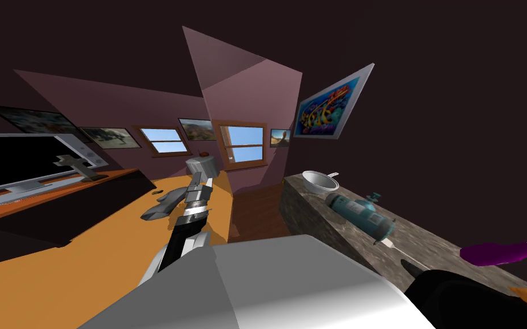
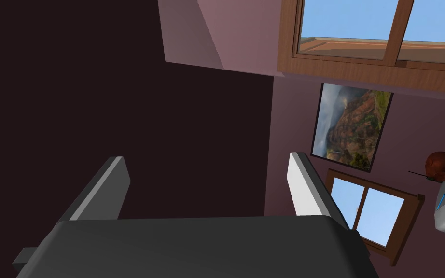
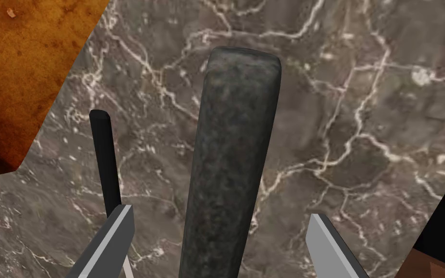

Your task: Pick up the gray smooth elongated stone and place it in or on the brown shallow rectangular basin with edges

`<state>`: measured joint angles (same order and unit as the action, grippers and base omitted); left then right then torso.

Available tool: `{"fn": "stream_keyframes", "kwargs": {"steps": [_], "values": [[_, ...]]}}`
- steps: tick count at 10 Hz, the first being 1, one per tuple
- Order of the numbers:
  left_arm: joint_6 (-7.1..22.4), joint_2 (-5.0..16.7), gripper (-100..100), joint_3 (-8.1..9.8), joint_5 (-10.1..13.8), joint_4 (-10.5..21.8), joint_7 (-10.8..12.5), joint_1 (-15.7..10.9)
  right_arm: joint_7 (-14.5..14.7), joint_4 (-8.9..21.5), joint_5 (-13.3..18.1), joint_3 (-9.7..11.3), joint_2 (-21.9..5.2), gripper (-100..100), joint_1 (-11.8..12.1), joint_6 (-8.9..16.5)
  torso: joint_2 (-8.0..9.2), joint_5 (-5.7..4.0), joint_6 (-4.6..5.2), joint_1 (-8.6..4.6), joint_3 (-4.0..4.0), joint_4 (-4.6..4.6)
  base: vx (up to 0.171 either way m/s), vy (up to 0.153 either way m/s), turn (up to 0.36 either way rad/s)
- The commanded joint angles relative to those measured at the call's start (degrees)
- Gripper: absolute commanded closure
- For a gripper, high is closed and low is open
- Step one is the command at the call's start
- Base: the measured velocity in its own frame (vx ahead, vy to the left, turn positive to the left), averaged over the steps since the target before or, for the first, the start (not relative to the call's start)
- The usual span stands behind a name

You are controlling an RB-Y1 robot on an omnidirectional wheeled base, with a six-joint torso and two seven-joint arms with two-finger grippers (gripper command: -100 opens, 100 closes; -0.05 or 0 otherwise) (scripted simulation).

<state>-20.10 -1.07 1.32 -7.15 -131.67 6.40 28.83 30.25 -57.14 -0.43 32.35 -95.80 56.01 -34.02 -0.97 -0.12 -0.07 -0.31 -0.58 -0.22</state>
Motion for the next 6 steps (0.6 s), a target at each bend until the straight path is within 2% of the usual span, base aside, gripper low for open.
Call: {"fn": "stream_keyframes", "kwargs": {"steps": [1, 2, 3, 5, 6], "values": [[0.0, 0.0, 0, 0.0, 0.0, 0.0, 0.0, 0.0, 0.0, 0.0, 0.0, 0.0, 0.0, -100, 0.0, 0.0, 0.0, 0.0, 0.0, 0.0, 0.0, 0.0, 0.09, -0.026, 0.032], [0.0, 0.0, 0, 0.0, 0.0, 0.0, 0.0, 0.0, -0.1, 0.1, 0.1, 0.0, 0.1, 0, -0.1, -0.3, 0.42, 0.07, 0.05, 0.22, 0.23, 0.09, 0.019, -0.008, 0.002], [0.0, 0.0, 0, -0.01, 0.0, 0.0, 0.0, 0.0, 0.2, 0.4, 1.0, 0.1, 2.1, -100, -0.8, 0.6, 0.74, 0.1, 0.07, 0.34, 0.43, 0.17, 0.01, -0.018, 0.073], [0.0, 0.0, 0, -0.01, 0.0, 0.0, 0.0, 0.0, 0.5, 0.9, 2.0, 0.3, 4.6, -100, -1.7, 1.7, 0.94, 0.08, 0.09, 0.27, 0.56, 0.23, 0.005, -0.042, 0.063], [0.0, 0.0, 0, -0.01, 0.0, 0.0, 0.0, 0.0, 0.4, 1.1, 1.8, 0.2, 3.8, -100, -1.5, 0.9, 1.0, 0.07, 0.09, 0.23, 0.59, 0.24, -0.002, -0.022, 0.011]]}}
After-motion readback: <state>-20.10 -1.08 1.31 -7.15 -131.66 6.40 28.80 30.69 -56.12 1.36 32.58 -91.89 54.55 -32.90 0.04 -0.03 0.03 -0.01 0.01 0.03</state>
